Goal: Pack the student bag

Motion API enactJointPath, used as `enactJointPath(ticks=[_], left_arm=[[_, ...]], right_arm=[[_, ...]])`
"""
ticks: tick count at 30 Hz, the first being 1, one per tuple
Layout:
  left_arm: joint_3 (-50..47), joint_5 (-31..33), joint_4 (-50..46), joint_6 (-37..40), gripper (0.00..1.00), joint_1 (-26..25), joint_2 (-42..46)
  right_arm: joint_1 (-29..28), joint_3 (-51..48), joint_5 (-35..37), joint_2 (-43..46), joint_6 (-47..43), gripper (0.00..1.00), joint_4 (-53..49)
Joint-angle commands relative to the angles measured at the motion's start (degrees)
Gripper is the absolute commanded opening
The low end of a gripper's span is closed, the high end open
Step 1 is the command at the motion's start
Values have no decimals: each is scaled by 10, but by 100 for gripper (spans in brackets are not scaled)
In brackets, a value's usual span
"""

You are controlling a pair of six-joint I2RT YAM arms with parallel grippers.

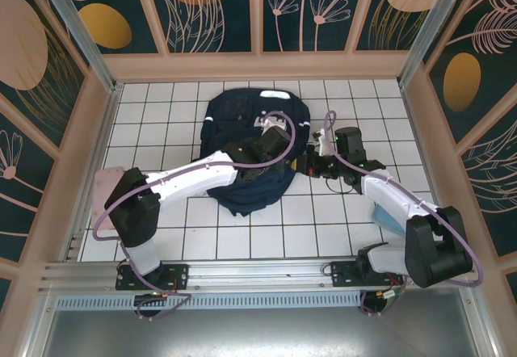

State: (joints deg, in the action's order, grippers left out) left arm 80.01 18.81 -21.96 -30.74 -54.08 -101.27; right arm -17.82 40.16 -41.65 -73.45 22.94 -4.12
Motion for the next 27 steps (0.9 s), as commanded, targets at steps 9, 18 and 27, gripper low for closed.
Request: enactJointPath(ticks=[9, 18, 27], left_arm=[[-76, -23, 17, 50, 50, 13, 79], [-76, -3, 9, 48, 58, 14, 79], [-78, 17, 0, 38, 66, 15, 86]], right_arm=[[0, 28, 35, -14, -16, 0, -22], [-32, 45, 46, -56, -49, 34, -53], [-37, 72, 123, -68, -70, 41, -75]])
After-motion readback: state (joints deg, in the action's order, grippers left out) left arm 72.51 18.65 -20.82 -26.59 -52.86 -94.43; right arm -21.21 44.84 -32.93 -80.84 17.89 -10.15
